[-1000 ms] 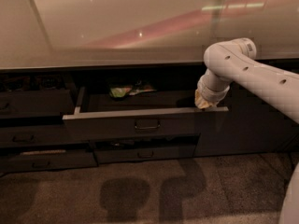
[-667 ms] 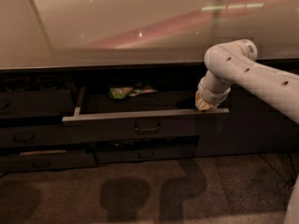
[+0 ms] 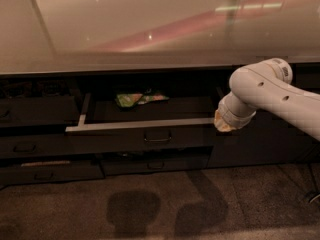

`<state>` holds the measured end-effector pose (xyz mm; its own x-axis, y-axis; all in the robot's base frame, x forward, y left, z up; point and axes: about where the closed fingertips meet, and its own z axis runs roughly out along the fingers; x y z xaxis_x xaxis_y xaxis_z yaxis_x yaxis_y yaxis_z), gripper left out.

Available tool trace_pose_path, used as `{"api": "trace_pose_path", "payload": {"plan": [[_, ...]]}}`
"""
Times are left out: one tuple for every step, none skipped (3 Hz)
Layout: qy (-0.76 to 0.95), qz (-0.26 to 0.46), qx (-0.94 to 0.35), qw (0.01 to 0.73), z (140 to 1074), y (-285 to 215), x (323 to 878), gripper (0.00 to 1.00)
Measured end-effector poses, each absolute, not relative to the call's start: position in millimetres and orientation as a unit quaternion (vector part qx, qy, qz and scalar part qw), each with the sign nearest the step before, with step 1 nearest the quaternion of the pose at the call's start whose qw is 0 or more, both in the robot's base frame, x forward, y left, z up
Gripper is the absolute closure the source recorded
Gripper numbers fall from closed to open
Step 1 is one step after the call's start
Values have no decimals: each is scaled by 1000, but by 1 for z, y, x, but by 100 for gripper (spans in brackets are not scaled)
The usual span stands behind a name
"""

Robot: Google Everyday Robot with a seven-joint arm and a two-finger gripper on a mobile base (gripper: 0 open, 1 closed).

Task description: Open top drawer

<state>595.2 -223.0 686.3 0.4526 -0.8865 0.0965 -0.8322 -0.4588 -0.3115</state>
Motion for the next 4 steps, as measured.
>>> {"api": "trace_pose_path", "payload": {"plan": [[514, -130, -842, 101, 696, -223, 605, 100], [526, -149, -832, 100, 732, -223, 620, 100], [526, -148, -832, 100, 732, -223, 620, 100], [540, -126, -827, 91, 718, -232, 631, 100]]}}
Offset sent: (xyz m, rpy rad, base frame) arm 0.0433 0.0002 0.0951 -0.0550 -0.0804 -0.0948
